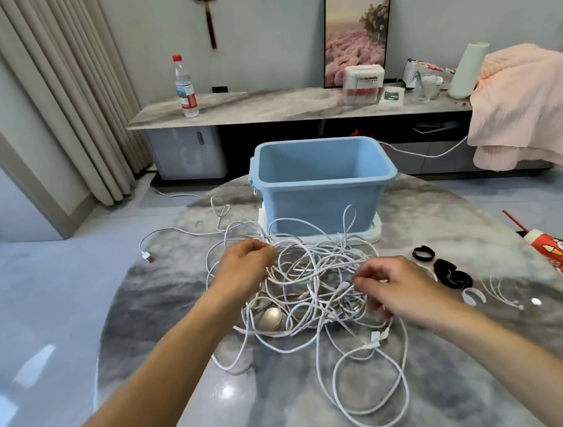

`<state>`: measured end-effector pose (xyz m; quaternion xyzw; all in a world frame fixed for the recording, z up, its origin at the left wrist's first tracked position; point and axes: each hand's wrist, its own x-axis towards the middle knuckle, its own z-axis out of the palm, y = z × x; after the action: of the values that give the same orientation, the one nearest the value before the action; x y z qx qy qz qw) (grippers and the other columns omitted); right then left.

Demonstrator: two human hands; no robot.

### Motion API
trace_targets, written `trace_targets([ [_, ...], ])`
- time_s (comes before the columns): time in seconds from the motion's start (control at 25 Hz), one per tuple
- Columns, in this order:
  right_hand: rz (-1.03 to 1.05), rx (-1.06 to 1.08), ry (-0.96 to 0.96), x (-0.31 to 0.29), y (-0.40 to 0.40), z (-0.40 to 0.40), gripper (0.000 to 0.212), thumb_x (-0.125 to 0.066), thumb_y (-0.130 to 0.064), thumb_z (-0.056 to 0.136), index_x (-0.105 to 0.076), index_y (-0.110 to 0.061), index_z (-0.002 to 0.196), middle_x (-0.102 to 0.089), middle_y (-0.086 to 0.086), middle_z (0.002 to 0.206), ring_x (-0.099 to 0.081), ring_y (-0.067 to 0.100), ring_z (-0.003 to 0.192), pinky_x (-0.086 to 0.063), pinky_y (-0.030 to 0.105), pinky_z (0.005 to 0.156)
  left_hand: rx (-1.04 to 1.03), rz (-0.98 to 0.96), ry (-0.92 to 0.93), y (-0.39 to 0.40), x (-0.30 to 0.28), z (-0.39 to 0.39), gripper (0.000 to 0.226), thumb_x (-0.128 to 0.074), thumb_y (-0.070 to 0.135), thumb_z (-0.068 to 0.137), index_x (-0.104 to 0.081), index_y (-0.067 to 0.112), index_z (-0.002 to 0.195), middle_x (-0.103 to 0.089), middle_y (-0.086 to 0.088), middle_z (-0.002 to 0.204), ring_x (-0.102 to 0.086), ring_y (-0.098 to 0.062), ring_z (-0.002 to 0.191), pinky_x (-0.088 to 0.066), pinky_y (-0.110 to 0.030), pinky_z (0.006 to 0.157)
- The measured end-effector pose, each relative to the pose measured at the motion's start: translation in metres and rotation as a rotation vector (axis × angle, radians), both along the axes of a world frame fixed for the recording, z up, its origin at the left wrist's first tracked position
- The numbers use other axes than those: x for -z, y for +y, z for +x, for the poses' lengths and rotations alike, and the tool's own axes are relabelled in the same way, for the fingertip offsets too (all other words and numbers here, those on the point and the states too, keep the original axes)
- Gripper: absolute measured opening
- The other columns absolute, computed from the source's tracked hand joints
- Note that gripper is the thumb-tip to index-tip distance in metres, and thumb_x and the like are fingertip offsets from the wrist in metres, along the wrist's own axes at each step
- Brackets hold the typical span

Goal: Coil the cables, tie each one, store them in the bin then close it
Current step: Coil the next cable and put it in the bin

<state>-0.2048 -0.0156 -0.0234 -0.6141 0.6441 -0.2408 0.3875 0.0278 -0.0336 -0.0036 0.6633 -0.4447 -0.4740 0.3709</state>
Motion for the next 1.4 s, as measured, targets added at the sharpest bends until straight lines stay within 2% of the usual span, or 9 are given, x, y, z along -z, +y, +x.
trace_targets([
  [0.28,-0.412,-0.036,0.399,0.004,-0.068,0.032,0.021,-0.060,-0.018,0.091,-0.067,-0.021,0.111,-0.071,0.001,0.113,-0.063,0.027,0.106,-0.050,0.036,0.087,0.060,-0.052,-0.146,-0.011,0.011,0.008,0.010,-0.062,0.021,0.086,-0.070,0.024,0.092,-0.069,0.004,0.088,-0.058,-0.016,0.078,-0.046,-0.031,0.076],
  [0.44,-0.313,-0.148,0.542,0.004,-0.116,0.072,0.047,-0.054,-0.016,0.092,-0.047,-0.019,0.138,-0.057,0.006,0.139,-0.054,0.031,0.125,-0.045,0.039,0.095,0.025,-0.054,-0.136,-0.023,0.019,0.013,0.014,-0.060,0.017,0.085,-0.070,0.024,0.090,-0.068,0.004,0.084,-0.058,-0.017,0.078,-0.044,-0.028,0.073],
  [0.56,-0.139,-0.092,0.565,0.016,-0.136,0.082,0.037,-0.056,-0.019,0.092,-0.054,-0.016,0.129,-0.063,0.011,0.128,-0.058,0.034,0.118,-0.046,0.037,0.088,-0.003,-0.061,-0.116,-0.026,0.022,0.019,0.014,-0.060,0.017,0.085,-0.070,0.026,0.089,-0.067,0.006,0.082,-0.058,-0.016,0.073,-0.043,-0.028,0.071],
  [0.68,-0.366,-0.021,0.405,0.015,-0.126,0.070,0.018,-0.054,-0.026,0.098,-0.068,-0.017,0.091,-0.066,0.003,0.080,-0.064,0.033,0.090,-0.043,0.035,0.070,-0.011,-0.087,-0.084,-0.028,0.022,0.023,0.012,-0.061,0.018,0.085,-0.070,0.025,0.089,-0.068,0.005,0.081,-0.059,-0.016,0.071,-0.045,-0.029,0.070],
  [0.8,-0.590,0.033,0.158,-0.011,-0.097,0.047,0.022,-0.054,-0.028,0.100,-0.067,-0.015,0.087,-0.051,-0.004,0.057,-0.052,0.025,0.061,-0.037,0.036,0.057,-0.002,-0.123,-0.054,-0.028,0.021,0.019,0.012,-0.062,0.018,0.084,-0.069,0.024,0.092,-0.069,0.005,0.084,-0.060,-0.017,0.075,-0.048,-0.031,0.074],
  [1.0,-0.776,0.094,-0.159,-0.067,-0.047,0.018,0.018,-0.053,-0.023,0.102,-0.070,-0.019,0.100,-0.052,-0.012,0.059,-0.041,0.007,0.052,-0.035,0.030,0.053,0.089,-0.223,-0.089,-0.015,0.009,0.002,0.017,-0.068,0.017,0.087,-0.068,0.021,0.104,-0.070,0.004,0.096,-0.063,-0.010,0.080,-0.046,-0.022,0.069],
  [1.2,-0.635,0.148,-0.262,-0.072,-0.027,0.004,0.016,-0.053,-0.021,0.101,-0.068,-0.022,0.103,-0.059,-0.002,0.069,-0.050,0.011,0.050,-0.041,0.026,0.047,0.309,-0.220,-0.188,-0.004,0.013,-0.003,0.031,-0.076,0.025,0.083,-0.064,0.025,0.111,-0.066,0.007,0.103,-0.066,-0.009,0.087,-0.054,-0.025,0.077],
  [1.32,-0.366,0.127,-0.003,-0.047,-0.017,-0.004,0.043,-0.059,-0.025,0.096,-0.047,-0.027,0.138,-0.063,-0.009,0.118,-0.065,0.015,0.075,-0.055,0.039,0.069,0.535,-0.238,-0.541,0.001,0.021,0.001,0.025,-0.077,0.027,0.079,-0.067,0.027,0.101,-0.067,0.008,0.095,-0.065,-0.012,0.085,-0.052,-0.025,0.075],
  [1.4,-0.349,0.011,0.280,-0.027,-0.002,-0.005,0.052,-0.063,-0.027,0.093,-0.042,-0.029,0.140,-0.051,-0.012,0.130,-0.063,0.013,0.087,-0.051,0.037,0.086,0.702,-0.271,-0.734,0.005,0.027,0.002,0.016,-0.074,0.023,0.078,-0.070,0.025,0.093,-0.066,0.009,0.085,-0.062,-0.012,0.080,-0.046,-0.020,0.067],
])
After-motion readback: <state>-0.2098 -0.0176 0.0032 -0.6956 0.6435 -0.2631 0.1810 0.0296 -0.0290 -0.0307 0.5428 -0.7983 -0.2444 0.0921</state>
